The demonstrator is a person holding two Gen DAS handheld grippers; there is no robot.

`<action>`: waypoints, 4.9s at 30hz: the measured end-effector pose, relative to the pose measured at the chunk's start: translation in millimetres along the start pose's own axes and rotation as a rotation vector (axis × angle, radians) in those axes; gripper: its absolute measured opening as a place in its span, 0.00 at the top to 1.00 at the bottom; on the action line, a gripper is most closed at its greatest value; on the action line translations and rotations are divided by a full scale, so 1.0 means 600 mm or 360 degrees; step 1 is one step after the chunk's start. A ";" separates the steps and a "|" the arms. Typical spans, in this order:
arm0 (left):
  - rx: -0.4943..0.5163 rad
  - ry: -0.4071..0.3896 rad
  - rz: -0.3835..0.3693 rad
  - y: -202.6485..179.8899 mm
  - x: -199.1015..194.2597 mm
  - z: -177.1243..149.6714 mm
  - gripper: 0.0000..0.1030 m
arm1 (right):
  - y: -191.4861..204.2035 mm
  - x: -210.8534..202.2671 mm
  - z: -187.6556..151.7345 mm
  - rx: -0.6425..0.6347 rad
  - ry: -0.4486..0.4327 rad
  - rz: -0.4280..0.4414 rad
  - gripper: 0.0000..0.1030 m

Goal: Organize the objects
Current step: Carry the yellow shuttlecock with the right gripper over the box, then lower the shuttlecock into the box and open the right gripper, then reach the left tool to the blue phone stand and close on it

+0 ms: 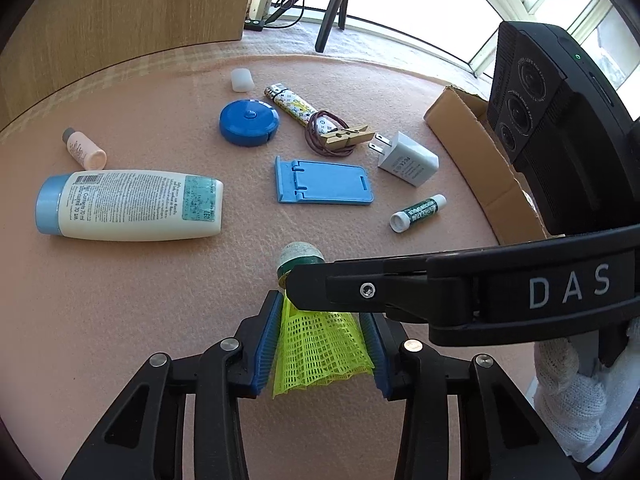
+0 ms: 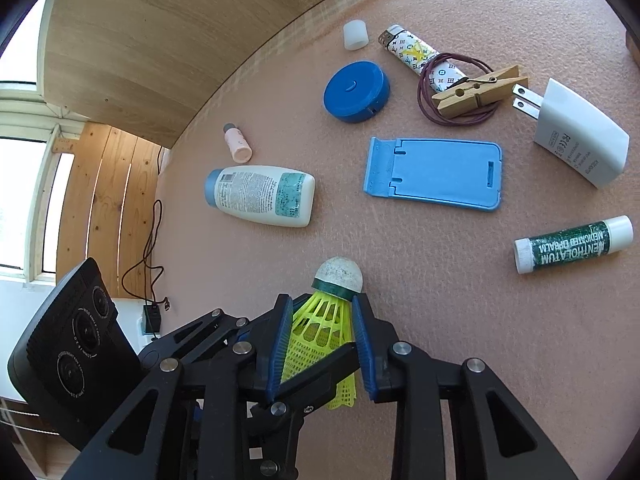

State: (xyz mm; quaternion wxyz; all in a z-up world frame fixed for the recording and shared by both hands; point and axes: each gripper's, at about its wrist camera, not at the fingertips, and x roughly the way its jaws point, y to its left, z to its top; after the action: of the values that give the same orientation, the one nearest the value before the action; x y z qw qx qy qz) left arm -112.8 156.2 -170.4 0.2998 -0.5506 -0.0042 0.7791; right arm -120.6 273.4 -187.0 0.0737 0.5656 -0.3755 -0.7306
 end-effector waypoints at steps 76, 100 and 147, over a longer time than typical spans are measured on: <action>0.0428 -0.0200 -0.0070 -0.312 0.072 0.238 0.16 | -0.235 -0.394 0.033 0.0100 -0.0697 -0.0415 0.47; 0.0113 0.0030 0.0175 -0.027 0.082 0.172 0.17 | -0.120 -0.282 -0.043 -0.0074 -0.0501 -0.0260 0.47; 0.0305 0.0131 0.0255 -0.057 0.109 0.102 0.58 | -0.162 -0.163 0.002 0.0264 -0.0276 -0.0316 0.47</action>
State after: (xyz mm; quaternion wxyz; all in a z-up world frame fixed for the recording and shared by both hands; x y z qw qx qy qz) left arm -163.5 235.2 -190.8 0.2879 -0.5494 0.1266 0.7741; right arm -57.0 394.8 -173.1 -0.0787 0.5388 -0.3818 -0.7468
